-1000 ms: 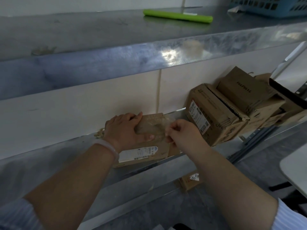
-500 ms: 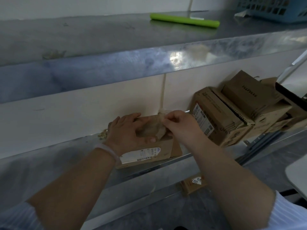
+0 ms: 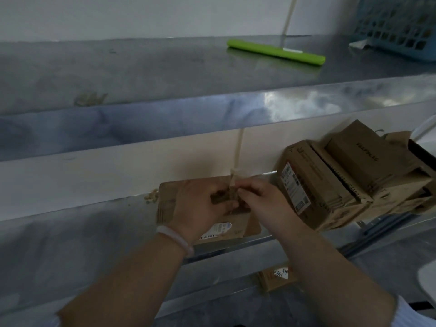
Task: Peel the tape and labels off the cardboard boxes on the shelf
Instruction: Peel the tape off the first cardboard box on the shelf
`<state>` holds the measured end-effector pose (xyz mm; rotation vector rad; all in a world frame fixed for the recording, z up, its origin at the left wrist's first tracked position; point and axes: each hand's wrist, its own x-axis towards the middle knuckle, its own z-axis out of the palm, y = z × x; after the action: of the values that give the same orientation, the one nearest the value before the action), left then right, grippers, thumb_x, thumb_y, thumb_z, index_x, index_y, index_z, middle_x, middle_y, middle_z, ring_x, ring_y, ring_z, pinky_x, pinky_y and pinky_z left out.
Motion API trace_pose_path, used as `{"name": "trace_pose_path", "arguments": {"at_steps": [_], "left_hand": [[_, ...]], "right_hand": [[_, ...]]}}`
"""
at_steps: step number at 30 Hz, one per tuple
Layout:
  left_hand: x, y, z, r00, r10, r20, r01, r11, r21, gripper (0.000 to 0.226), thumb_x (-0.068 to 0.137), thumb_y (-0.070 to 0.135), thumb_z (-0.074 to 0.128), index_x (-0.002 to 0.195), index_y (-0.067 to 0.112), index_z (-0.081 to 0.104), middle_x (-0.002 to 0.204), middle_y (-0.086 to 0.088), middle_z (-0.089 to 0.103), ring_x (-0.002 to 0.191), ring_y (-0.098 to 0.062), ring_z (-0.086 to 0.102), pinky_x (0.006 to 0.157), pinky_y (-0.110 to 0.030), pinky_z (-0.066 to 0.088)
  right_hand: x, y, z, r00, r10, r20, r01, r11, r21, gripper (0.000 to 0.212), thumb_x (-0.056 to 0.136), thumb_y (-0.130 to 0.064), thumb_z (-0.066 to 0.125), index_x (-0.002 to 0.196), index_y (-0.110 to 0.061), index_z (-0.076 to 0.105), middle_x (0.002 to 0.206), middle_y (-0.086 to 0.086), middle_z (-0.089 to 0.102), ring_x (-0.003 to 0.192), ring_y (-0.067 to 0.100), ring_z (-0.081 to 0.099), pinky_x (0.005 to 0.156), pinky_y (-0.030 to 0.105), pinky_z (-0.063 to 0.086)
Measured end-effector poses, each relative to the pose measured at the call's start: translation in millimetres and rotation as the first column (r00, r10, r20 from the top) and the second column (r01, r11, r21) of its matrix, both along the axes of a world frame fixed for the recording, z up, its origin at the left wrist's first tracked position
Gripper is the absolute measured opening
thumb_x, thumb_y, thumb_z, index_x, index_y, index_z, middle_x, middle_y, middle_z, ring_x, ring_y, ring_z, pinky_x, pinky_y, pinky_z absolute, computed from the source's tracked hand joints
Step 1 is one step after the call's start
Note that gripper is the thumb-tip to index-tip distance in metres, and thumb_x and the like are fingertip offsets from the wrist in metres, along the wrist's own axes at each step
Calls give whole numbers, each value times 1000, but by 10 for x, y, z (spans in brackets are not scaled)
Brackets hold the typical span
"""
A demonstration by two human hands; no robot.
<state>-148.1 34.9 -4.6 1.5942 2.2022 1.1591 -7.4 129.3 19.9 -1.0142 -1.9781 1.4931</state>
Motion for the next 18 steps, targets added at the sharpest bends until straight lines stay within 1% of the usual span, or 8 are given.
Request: {"name": "trace_pose_path", "arguments": {"at_steps": [3,5,7,9,12,14,16,18], "left_hand": [[-10,34,-43,996,77,40,-76,997,-12,30,70,59,66,90,38,74,87,21,71,84,3,62,82,-36,51],[-11,59,-44,992,109,55,-108,994,-26,31,68,62,65,85,38,74,83,22,70,81,4,62,79,-34,52],[7,77,-37,992,112,58,-110,993,-33,34,68,66,63,92,44,72,88,25,70,86,5,63,82,-34,52],[39,90,-35,996,86,4,-86,995,-43,41,70,68,63,107,50,65,99,26,69,96,5,62,87,-34,50],[51,108,-34,992,115,-43,-118,991,-61,39,74,65,59,108,48,67,101,27,68,98,4,61,87,-37,49],[58,109,-19,986,161,-40,-164,984,-72,32,74,62,56,95,44,72,91,24,70,90,0,63,83,-39,49],[70,96,-11,979,202,-20,-203,976,-86,28,73,59,56,84,40,72,82,23,69,82,0,62,82,-40,49],[78,83,-11,972,235,9,-232,966,-116,28,73,58,57,82,37,72,76,23,67,77,1,60,81,-37,48]], "right_hand": [[23,114,-26,999,30,13,-30,998,59,18,86,-18,69,92,-35,71,96,-12,72,94,3,66,93,33,54],[39,175,-48,999,41,4,-41,993,113,20,84,-17,72,91,-36,72,94,-13,72,91,1,67,91,33,55],[34,213,-63,995,97,-8,-95,985,141,21,85,-13,71,95,-31,73,94,-11,73,90,1,68,90,33,55],[25,238,-64,981,192,-35,-186,974,127,27,86,-7,69,94,-32,73,92,-10,75,89,3,69,89,34,56],[17,296,-81,965,260,23,-258,940,224,26,84,-12,72,88,-37,68,88,-15,74,85,-3,68,83,23,55],[25,338,-83,982,189,-5,-182,953,243,25,79,-18,78,89,-34,61,88,-12,73,83,-4,66,79,19,54],[41,383,-99,991,131,-24,-121,961,249,35,75,-24,82,91,-35,53,93,-16,69,86,-7,63,74,13,51],[68,407,-160,965,248,79,-260,902,344,42,75,-33,81,101,-44,50,105,-27,59,98,-14,54,79,5,44]]}}
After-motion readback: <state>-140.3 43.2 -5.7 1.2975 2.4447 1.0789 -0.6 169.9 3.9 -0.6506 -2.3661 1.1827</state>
